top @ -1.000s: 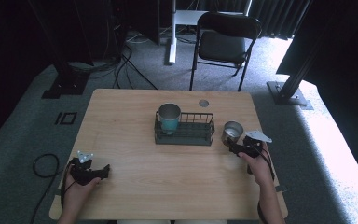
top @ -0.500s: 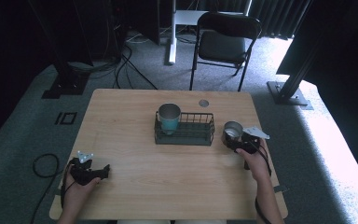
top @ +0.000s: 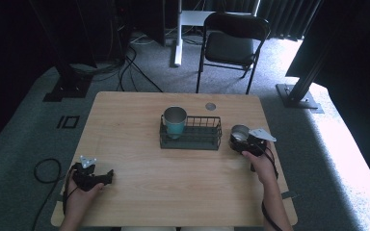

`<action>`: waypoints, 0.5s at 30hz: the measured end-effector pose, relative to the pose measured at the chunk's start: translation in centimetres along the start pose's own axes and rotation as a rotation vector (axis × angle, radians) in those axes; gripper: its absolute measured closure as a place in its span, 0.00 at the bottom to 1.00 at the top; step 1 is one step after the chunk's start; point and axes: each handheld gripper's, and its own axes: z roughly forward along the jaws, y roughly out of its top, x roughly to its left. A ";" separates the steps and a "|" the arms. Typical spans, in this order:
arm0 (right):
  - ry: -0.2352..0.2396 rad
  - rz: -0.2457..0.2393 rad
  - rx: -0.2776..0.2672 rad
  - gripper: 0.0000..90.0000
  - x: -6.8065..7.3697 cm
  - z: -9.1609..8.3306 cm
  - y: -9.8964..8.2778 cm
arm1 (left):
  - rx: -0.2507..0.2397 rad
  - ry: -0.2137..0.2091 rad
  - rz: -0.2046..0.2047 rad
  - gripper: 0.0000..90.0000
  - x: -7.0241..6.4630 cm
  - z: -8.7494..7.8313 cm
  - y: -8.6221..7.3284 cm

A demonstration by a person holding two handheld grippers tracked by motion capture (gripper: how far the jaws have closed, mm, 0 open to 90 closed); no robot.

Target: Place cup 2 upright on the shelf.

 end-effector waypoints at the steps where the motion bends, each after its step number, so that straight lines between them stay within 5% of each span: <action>1: 0.001 0.001 -0.002 0.13 0.0 0.1 0.0 | 0.000 0.000 0.000 0.01 0.0 0.0 0.0; 15: -0.017 0.001 -0.013 0.13 0.2 1.0 0.2 | 0.000 0.000 0.000 0.01 0.0 0.0 0.0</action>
